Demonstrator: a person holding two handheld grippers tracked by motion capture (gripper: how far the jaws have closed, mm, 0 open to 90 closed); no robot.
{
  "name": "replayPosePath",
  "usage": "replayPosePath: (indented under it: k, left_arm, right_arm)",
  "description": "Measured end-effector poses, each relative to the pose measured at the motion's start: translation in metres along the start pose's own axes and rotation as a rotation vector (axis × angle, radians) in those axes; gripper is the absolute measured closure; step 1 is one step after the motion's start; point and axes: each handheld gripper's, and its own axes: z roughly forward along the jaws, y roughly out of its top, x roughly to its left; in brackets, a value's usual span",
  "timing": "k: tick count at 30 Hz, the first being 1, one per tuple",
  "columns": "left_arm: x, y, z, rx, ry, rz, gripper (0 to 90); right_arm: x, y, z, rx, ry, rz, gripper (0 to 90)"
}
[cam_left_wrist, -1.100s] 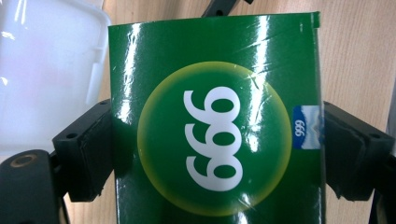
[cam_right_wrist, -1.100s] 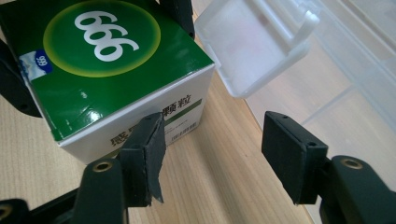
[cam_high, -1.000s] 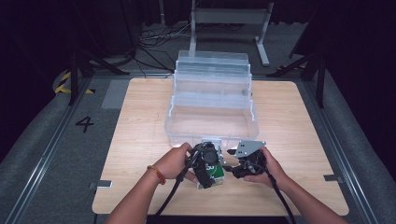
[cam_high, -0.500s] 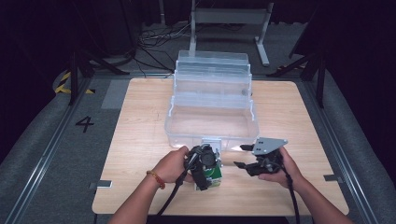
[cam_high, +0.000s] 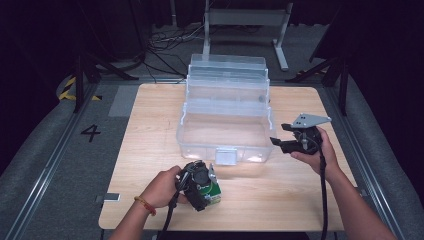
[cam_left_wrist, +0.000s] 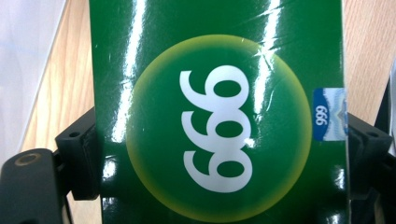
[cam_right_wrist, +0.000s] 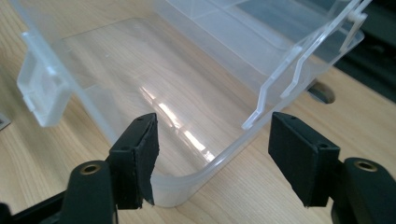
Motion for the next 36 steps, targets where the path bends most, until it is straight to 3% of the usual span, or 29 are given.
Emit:
replayPosePath:
  k: [3,5,10,15,24,26,36]
  left_arm:
    - [0.000,-0.006,-0.001,-0.011,-0.003,-0.012,13.9]
    - [-0.001,-0.009,-0.001,-0.018,-0.002,-0.026,14.0]
    - [-0.002,-0.015,-0.003,0.009,-0.006,-0.009,14.0]
    - [-0.002,-0.017,-0.002,0.016,-0.008,-0.002,13.9]
    - [-0.002,-0.017,0.002,0.025,-0.004,-0.002,13.7]
    - [-0.003,-0.017,0.001,0.036,0.000,-0.001,13.6]
    - [-0.003,-0.019,0.004,0.025,-0.008,-0.023,13.7]
  right_arm:
    - [-0.007,0.001,0.014,0.041,-0.020,0.007,34.3]
    - [-0.010,0.001,0.022,0.054,0.000,0.034,34.3]
    - [-0.014,0.001,0.041,0.106,-0.011,0.031,34.4]
    - [-0.024,-0.006,0.054,0.147,0.002,0.078,34.0]
    - [-0.026,-0.007,0.058,0.154,0.068,0.097,39.8]
    - [-0.025,-0.006,0.058,0.163,0.061,0.085,40.6]
    - [-0.030,-0.012,0.053,0.159,0.070,0.117,45.5]
